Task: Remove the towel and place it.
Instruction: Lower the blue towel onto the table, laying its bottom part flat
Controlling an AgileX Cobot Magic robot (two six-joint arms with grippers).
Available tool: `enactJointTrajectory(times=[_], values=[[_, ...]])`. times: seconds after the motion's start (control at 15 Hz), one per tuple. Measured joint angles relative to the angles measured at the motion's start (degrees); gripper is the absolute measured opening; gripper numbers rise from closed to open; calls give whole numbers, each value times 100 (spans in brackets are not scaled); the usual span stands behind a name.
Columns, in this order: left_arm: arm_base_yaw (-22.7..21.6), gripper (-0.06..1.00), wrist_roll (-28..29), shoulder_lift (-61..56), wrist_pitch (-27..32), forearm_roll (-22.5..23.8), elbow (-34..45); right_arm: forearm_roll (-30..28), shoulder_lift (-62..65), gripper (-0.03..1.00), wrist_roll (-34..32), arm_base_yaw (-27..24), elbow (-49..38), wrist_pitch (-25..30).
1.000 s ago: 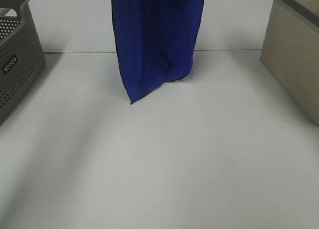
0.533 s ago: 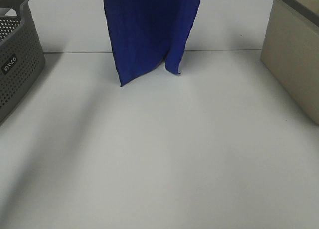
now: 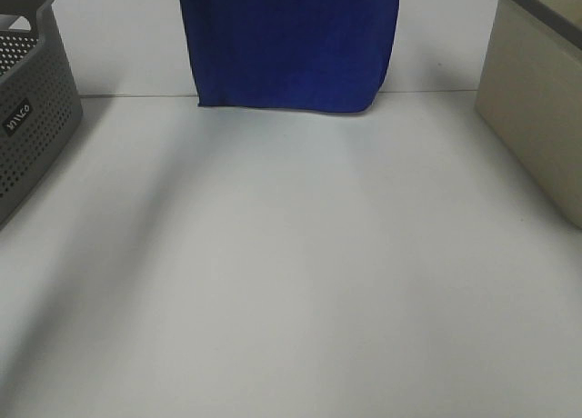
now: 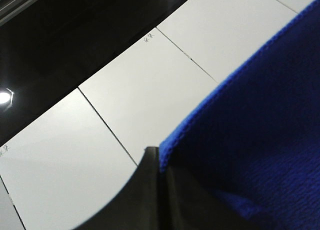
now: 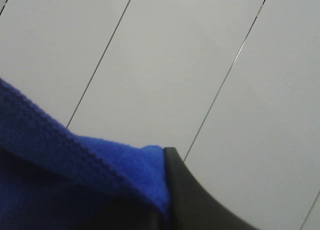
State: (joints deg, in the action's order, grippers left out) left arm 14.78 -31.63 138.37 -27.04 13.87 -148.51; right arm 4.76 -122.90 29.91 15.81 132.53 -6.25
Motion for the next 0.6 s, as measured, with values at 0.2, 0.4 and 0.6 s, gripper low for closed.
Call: enactJointTrajectory(times=[0.2, 0.4, 0.6], values=[[-11, 0, 0, 0, 23, 69, 0, -29, 0, 2, 0, 0, 0, 0], [-46, 0, 0, 0, 23, 97, 0, -46, 0, 2, 0, 0, 0, 17], [-80, 0, 0, 0, 46, 103, 0, -46, 0, 2, 0, 0, 0, 143]])
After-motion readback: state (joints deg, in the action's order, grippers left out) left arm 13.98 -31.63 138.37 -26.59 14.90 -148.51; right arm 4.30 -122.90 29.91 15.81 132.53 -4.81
